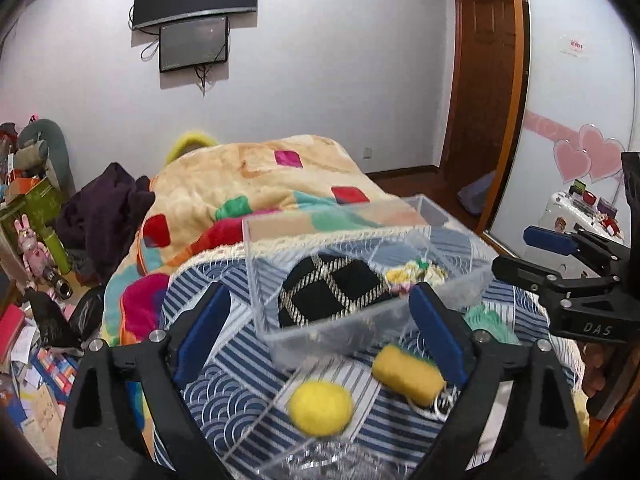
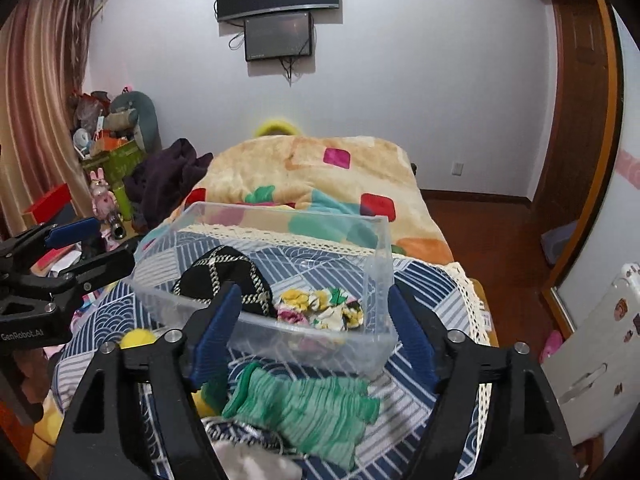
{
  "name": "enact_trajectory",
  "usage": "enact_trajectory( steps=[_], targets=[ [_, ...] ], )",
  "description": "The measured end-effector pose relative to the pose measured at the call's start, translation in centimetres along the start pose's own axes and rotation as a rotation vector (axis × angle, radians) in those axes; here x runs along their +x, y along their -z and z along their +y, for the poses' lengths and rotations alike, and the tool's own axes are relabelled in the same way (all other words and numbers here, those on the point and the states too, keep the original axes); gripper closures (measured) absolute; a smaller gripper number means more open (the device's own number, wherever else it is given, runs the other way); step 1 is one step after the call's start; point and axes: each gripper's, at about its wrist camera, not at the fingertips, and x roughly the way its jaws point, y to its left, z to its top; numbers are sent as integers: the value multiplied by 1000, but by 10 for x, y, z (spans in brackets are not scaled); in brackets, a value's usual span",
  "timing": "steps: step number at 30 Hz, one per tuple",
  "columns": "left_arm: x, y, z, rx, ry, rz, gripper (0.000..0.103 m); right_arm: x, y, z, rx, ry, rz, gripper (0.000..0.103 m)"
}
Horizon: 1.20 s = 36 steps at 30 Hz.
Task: Organize soft objects
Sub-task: 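Grasp the yellow felt ball with the left tool while the right tool grasps the green glove, then drop the yellow ball into the box with the left tool while the right tool drops the green glove in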
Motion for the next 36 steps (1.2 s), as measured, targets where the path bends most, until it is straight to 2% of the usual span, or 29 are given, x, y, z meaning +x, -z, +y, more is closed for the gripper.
enact_trajectory(
  steps=[5,11,15,16,20,22,24,26,27,30,36],
  targets=[
    [0,23,3,9,-20,37,11,3,20,2,6,-9,37,24],
    [15,54,12,-40,-11,123,11,22,51,0,37,-19,125,24],
    [23,68,11,-53,-10,152,13,33,67,-5,67,-13,175,24],
    [25,72,11,-54,-10,156,15,36,69,-6,76,-15,187,24],
    [31,78,6,-42,1,180,35,44,77,-10,104,-46,223,25],
    [33,80,4,-37,5,188,42,44,79,-11,115,-56,225,29],
    [35,82,1,-31,10,195,51,44,81,-13,117,-53,234,43],
    [36,83,0,-29,23,199,58,46,82,-15,135,-73,241,50],
    [36,84,-1,-24,26,199,58,45,84,-17,140,-77,240,57],
    [32,84,-7,4,3,181,58,41,84,-17,145,-77,232,68],
    [20,77,-4,-3,10,146,58,28,77,-15,120,-55,184,73]
  ],
)
